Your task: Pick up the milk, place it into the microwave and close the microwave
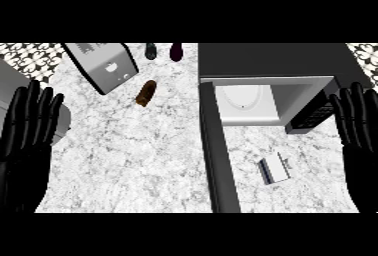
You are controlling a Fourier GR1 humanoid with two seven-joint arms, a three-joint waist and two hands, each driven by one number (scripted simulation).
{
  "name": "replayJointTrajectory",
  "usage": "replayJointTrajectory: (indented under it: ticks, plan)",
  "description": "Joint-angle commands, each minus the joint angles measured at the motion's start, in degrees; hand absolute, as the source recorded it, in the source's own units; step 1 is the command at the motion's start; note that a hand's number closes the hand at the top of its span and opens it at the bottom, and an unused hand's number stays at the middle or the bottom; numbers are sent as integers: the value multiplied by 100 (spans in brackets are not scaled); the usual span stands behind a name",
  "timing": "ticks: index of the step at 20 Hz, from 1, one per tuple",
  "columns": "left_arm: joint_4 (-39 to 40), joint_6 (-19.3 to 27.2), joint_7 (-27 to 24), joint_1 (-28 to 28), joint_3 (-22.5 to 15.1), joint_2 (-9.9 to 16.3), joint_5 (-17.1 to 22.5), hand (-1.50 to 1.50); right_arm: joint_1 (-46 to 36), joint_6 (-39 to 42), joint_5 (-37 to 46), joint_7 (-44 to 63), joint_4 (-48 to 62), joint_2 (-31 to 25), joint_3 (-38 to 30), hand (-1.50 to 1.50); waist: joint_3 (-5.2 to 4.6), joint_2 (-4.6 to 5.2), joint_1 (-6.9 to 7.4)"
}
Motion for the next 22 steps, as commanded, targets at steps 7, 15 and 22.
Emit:
replayJointTrajectory:
  ticks: [7,15,22]
  plan:
    - [48,442,145,409,-368,-492,-180,-150,638,-1230,191,-106,102,463,1613,-150,-167,141,45]
    - [-623,542,-252,1756,-1013,-510,-448,-150,1165,-2224,726,-598,68,468,3077,-150,-173,130,27]
    - [-825,193,-1152,3061,-1358,-510,-279,-150,1785,-2910,1175,-1074,170,400,3286,-150,-174,121,42]
